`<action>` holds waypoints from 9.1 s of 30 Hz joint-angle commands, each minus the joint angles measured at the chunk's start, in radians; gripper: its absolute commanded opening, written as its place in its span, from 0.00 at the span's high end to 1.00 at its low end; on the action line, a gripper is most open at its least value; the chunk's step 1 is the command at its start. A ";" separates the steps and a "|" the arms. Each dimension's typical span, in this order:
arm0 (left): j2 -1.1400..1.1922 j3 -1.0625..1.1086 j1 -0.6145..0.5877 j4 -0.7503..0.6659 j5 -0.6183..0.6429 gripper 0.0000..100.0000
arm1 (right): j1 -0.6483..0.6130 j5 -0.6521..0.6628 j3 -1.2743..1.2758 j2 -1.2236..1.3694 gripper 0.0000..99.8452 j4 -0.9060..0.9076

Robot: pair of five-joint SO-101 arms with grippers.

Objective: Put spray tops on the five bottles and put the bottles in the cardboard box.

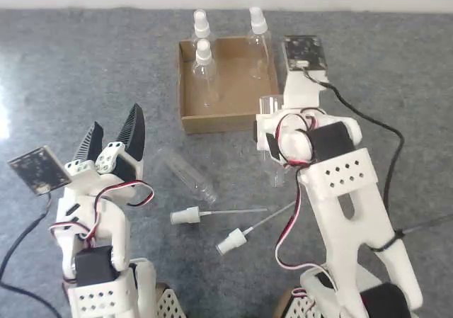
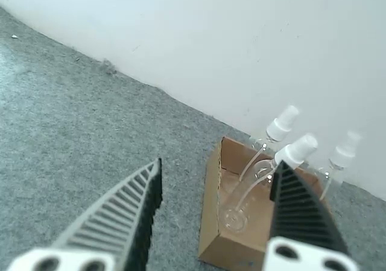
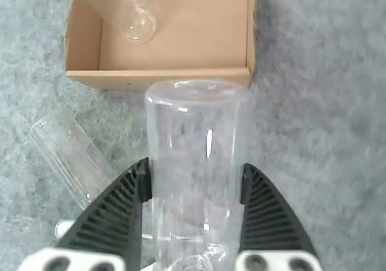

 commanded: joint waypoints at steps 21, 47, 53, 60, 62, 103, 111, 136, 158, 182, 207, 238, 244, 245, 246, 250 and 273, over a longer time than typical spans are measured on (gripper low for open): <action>-0.018 -0.054 -0.002 -0.026 -0.008 0.73 | 0.397 -0.605 0.413 -0.196 0.94 -0.259; -0.018 -0.054 0.002 -0.026 -0.008 0.73 | 0.410 -0.637 0.740 -0.206 0.78 -0.625; -0.018 -0.054 0.003 -0.028 -0.008 0.73 | 0.403 -0.603 0.732 -0.206 0.81 -0.624; -0.018 -0.054 0.003 -0.028 -0.008 0.73 | 0.410 -0.457 0.710 -0.206 0.81 -0.618; -0.018 -0.054 0.003 -0.028 -0.008 0.73 | 0.407 -0.393 0.687 -0.206 0.81 -0.587; -0.018 -0.054 0.003 -0.029 -0.008 0.73 | 0.415 0.361 -0.063 0.535 0.81 -0.404; -0.018 -0.054 0.005 -0.029 -0.009 0.73 | 0.504 0.411 -0.178 0.713 0.84 -0.401; -0.018 -0.054 0.005 -0.029 -0.009 0.73 | 0.668 0.718 -0.227 0.653 0.99 0.053; -0.018 -0.054 0.005 -0.029 -0.009 0.73 | 0.559 0.951 -0.222 0.255 0.99 0.295; -0.018 -0.054 0.005 -0.029 -0.009 0.73 | 0.226 1.390 -0.083 0.266 0.67 0.269; -0.018 -0.054 0.005 -0.029 -0.009 0.73 | 0.199 1.562 0.041 0.493 0.69 0.025; -0.018 -0.054 0.005 -0.029 -0.009 0.73 | 0.298 1.336 -0.057 0.684 0.92 -0.002; -0.018 -0.054 0.005 -0.029 -0.009 0.73 | 0.298 1.200 -0.057 0.684 0.92 -0.002; -0.018 -0.054 0.005 -0.029 -0.009 0.73 | 0.298 1.169 -0.057 0.684 0.92 -0.002; -0.018 -0.054 0.005 -0.029 -0.009 0.73 | 0.298 1.140 -0.057 0.684 0.92 -0.002; -0.018 -0.054 0.005 -0.029 -0.009 0.73 | 0.297 1.094 -0.057 0.684 0.92 0.008; -0.018 -0.054 0.005 -0.029 -0.009 0.73 | 0.268 1.425 -0.052 0.685 0.72 0.073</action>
